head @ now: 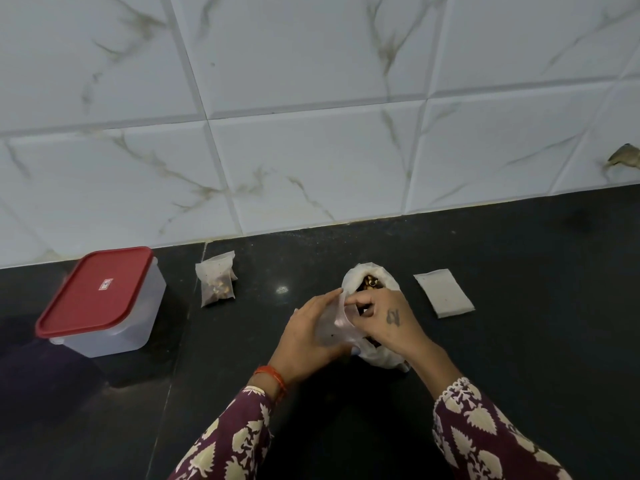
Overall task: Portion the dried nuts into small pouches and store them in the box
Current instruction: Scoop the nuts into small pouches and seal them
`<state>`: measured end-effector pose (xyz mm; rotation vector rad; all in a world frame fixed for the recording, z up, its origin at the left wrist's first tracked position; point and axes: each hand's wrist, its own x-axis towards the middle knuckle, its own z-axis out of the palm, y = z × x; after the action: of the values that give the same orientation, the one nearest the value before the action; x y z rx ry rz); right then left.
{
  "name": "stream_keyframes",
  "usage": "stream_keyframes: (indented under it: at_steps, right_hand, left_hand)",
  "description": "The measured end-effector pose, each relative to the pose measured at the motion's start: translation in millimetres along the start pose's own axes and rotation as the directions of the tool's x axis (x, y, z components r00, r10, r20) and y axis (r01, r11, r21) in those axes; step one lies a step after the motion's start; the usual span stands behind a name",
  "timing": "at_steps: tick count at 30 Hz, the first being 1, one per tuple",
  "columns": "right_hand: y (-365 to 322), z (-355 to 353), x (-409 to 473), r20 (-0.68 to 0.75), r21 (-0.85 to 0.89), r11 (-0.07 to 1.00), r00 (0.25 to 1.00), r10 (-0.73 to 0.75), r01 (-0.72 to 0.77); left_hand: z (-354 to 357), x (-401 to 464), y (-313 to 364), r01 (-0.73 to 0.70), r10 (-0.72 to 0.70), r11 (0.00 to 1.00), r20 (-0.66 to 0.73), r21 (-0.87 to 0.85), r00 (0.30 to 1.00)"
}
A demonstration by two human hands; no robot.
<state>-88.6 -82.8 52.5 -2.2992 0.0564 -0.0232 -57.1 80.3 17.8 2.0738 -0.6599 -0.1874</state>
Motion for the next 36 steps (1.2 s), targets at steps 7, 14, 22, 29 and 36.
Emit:
stream_keyframes:
  at_steps: [7,14,22,29,36]
  right_hand:
    - [7.4,2.4,0.9,0.007,0.031,0.999,0.999,-0.044,0.043]
    - [14.7,-6.1,3.4,-0.028,0.107,0.989,0.994,-0.101,0.104]
    - [57.3,-26.0,-9.0,-0.244,-0.159,0.955,0.947,0.21,-0.252]
    - [66.2,-12.9,-7.7,-0.18,-0.316,0.868,0.923,0.341,-0.383]
    - [68.5,-21.3,2.2,-0.278,-0.234,0.911,0.921,0.272,-0.34]
  left_hand:
    - [-6.8,2.5,-1.4,-0.003,0.003,0.999,0.009,-0.045,1.0]
    - [-0.7,4.7,-17.0,-0.028,0.035,0.993,-0.064,0.112,0.997]
    - [22.5,1.3,-34.8,0.049,-0.038,0.98,-0.061,0.194,0.997]
    - [42.2,0.8,-51.3,0.048,-0.043,0.998,-0.125,0.036,0.991]
    - [48.9,3.6,-65.1,0.023,-0.013,0.999,-0.217,0.046,0.976]
